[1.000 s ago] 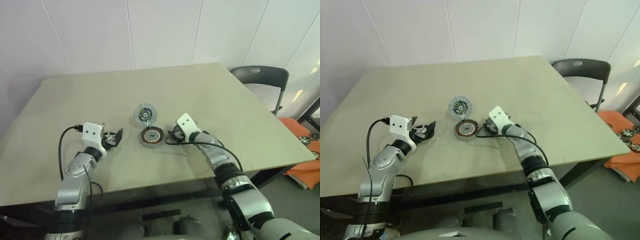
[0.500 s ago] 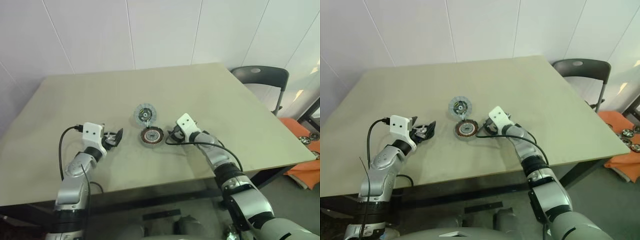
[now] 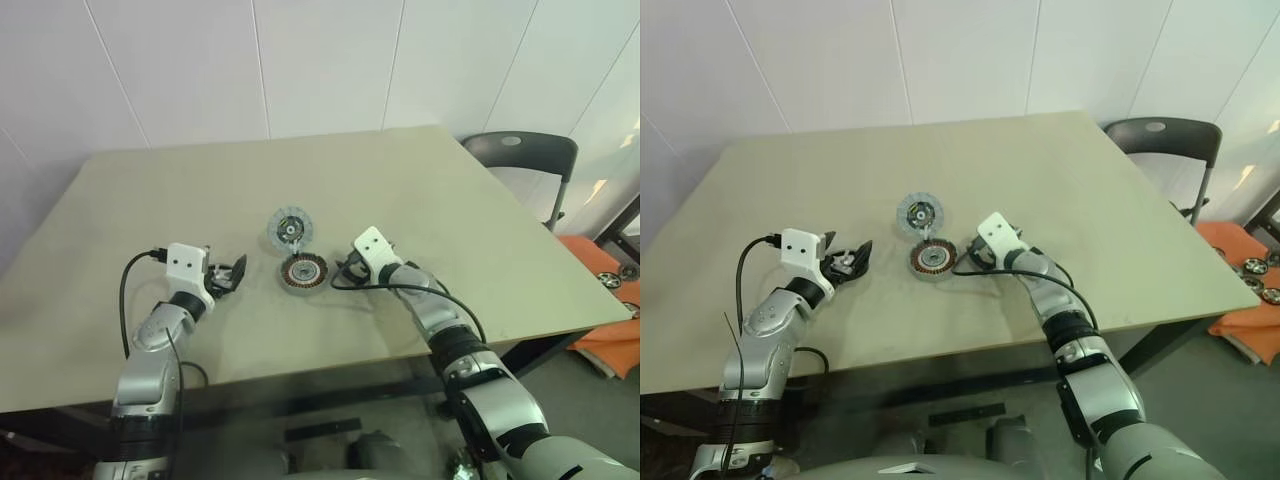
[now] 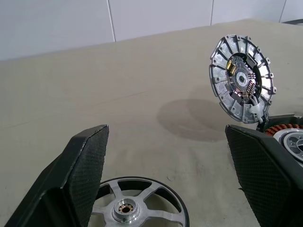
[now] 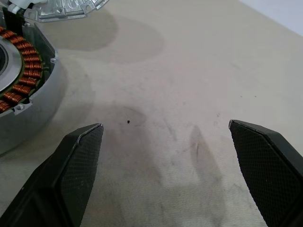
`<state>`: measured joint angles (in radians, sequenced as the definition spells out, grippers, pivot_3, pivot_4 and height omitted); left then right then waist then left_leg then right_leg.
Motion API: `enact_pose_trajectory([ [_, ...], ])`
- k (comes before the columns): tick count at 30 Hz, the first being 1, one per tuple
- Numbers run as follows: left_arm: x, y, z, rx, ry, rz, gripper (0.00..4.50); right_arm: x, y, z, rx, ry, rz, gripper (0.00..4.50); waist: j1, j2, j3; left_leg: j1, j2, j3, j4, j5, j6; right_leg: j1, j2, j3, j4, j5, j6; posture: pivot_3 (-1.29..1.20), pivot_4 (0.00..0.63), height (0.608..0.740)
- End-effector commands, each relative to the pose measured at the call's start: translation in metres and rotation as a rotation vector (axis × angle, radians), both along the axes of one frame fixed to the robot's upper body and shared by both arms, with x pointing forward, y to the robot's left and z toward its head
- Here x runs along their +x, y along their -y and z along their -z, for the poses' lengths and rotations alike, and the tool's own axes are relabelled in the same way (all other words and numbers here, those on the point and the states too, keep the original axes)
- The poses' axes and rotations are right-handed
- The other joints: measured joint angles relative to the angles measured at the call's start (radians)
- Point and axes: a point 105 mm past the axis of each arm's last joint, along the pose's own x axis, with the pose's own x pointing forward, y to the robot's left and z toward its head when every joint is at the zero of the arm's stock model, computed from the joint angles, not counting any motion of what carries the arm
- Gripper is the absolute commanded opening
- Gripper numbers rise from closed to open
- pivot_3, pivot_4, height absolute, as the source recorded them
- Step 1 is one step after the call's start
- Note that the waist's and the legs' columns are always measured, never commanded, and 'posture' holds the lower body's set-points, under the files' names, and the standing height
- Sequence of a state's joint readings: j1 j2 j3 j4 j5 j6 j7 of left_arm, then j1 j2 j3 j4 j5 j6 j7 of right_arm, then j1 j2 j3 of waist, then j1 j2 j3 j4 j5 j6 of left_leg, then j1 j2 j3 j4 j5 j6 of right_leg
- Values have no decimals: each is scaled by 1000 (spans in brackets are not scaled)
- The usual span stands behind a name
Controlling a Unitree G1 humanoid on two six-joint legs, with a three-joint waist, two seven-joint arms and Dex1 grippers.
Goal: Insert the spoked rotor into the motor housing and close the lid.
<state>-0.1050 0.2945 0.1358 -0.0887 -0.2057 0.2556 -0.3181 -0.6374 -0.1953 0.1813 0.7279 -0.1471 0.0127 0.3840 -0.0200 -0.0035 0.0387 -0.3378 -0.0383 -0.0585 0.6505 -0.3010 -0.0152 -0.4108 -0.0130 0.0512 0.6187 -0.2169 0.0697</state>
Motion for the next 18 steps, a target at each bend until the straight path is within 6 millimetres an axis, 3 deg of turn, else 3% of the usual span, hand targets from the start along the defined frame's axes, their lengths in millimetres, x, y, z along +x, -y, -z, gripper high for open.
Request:
enact_pose_trajectory([
  [1, 2, -3, -15, 16, 57, -12, 4184, 8, -10, -26, 14, 88, -26, 4439, 0, 0, 0, 0, 0, 0, 0, 0, 0, 0, 0, 0, 0, 0, 0, 0, 0, 740],
  [18, 3, -5, -14, 20, 55, -20, 4184, 9, -11, -26, 11, 93, -30, 4439, 0, 0, 0, 0, 0, 0, 0, 0, 0, 0, 0, 0, 0, 0, 0, 0, 0, 740],
])
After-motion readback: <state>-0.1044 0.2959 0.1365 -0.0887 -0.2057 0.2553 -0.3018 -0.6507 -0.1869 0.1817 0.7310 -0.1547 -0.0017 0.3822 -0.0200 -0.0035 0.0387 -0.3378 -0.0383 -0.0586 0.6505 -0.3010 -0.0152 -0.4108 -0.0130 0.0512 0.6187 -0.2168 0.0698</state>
